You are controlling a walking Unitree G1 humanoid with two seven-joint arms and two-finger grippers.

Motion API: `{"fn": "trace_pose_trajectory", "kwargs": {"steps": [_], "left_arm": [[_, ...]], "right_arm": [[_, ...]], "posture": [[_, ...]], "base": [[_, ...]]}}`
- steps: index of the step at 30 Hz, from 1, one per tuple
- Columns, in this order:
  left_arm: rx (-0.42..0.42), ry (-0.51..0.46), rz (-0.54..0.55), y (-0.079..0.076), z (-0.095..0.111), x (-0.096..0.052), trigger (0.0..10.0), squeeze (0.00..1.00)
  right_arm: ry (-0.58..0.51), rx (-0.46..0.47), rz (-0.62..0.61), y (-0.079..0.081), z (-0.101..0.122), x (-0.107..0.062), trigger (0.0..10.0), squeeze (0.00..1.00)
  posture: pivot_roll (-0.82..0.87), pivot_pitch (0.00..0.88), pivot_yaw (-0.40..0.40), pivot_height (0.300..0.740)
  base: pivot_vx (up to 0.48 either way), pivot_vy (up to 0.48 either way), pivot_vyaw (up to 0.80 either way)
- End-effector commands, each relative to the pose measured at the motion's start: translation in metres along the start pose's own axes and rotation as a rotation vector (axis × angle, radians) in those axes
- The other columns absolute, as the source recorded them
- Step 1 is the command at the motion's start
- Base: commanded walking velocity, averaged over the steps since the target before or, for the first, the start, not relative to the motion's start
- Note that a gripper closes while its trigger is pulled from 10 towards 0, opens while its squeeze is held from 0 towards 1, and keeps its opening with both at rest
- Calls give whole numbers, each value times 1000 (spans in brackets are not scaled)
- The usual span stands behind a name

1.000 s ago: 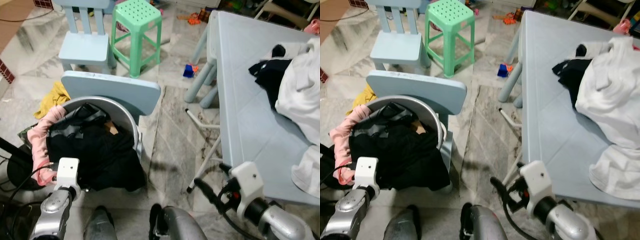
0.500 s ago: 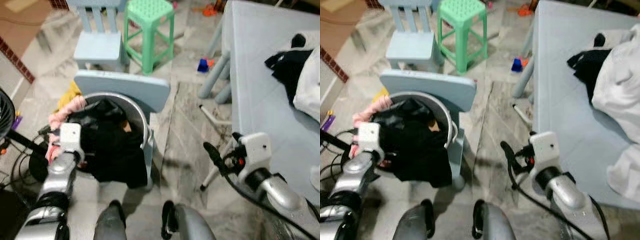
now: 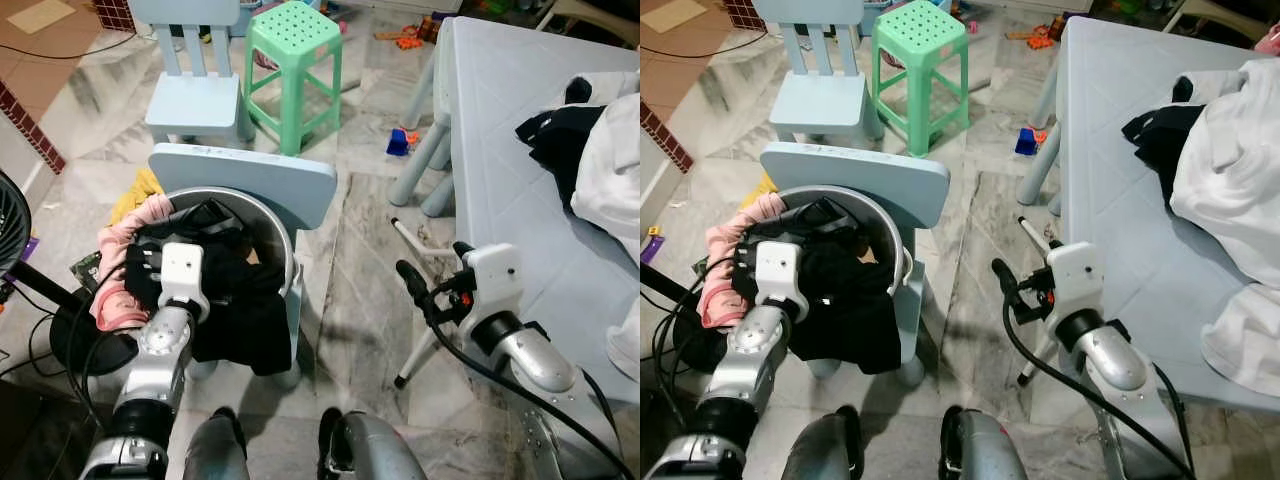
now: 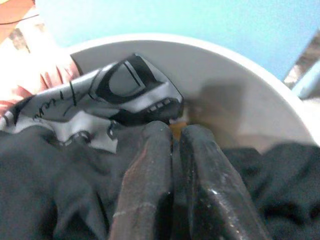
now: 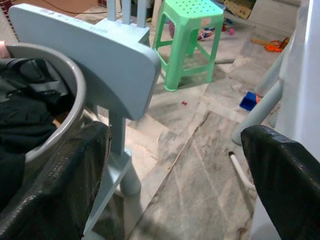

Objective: Hang hanger

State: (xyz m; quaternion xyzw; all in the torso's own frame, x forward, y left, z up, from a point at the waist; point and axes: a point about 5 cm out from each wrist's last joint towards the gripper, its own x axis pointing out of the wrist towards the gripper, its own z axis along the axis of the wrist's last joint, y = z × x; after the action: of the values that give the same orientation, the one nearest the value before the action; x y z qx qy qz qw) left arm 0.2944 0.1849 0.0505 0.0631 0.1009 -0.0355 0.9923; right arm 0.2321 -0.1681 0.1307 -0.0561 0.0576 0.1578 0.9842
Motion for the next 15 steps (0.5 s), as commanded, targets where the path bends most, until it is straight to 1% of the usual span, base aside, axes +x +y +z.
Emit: {"fn": "trace_pose_trajectory", "kwargs": {"steps": [1, 2, 3, 4, 6, 7, 9, 10, 13, 15], "left_arm": [[35, 14, -23, -4, -2, -4, 10000, 1000], [50, 19, -30, -5, -2, -5, 10000, 1000], [38, 61, -36, -6, -8, -6, 10000, 1000], [28, 84, -30, -5, -10, -5, 10000, 1000], [21, 104, -22, -3, -12, -4, 10000, 1000], [8, 144, -48, -7, -11, -3, 10000, 1000], [12, 152, -57, -8, -11, -3, 10000, 1000], [7, 156, -92, -13, -9, -3, 10000, 1000], [27, 142, -125, -20, -5, -4, 10000, 1000], [32, 143, -137, -23, -5, -5, 10000, 1000]], "right_arm": [[26, 2, 9, 2, -7, -3, 10000, 0], [30, 1, 11, 3, -9, -4, 10000, 0], [47, 8, 10, 5, -13, -7, 10000, 0], [52, 10, 12, 7, -14, -9, 10000, 0], [54, 10, 15, 8, -14, -10, 10000, 0], [60, -6, 37, 12, -14, -14, 10000, 0], [61, -10, 41, 13, -13, -15, 10000, 0], [59, -10, 39, 13, -13, -17, 10000, 0], [59, -9, 28, 10, -13, -18, 10000, 0], [56, -10, 24, 10, -12, -18, 10000, 0]], "posture": [[-61, 169, -84, 740], [-61, 169, -84, 740], [-61, 176, -88, 740], [-71, 187, -91, 740], [-71, 187, -91, 740], [-87, 200, -97, 740], [-89, 200, -98, 740], [-94, 203, -97, 740], [-95, 207, -94, 740], [-94, 209, -94, 740]], "base": [[0, 0, 0], [0, 0, 0], [0, 0, 0], [0, 0, 0], [0, 0, 0], [0, 0, 0], [0, 0, 0], [0, 0, 0], [0, 0, 0], [0, 0, 0]]}}
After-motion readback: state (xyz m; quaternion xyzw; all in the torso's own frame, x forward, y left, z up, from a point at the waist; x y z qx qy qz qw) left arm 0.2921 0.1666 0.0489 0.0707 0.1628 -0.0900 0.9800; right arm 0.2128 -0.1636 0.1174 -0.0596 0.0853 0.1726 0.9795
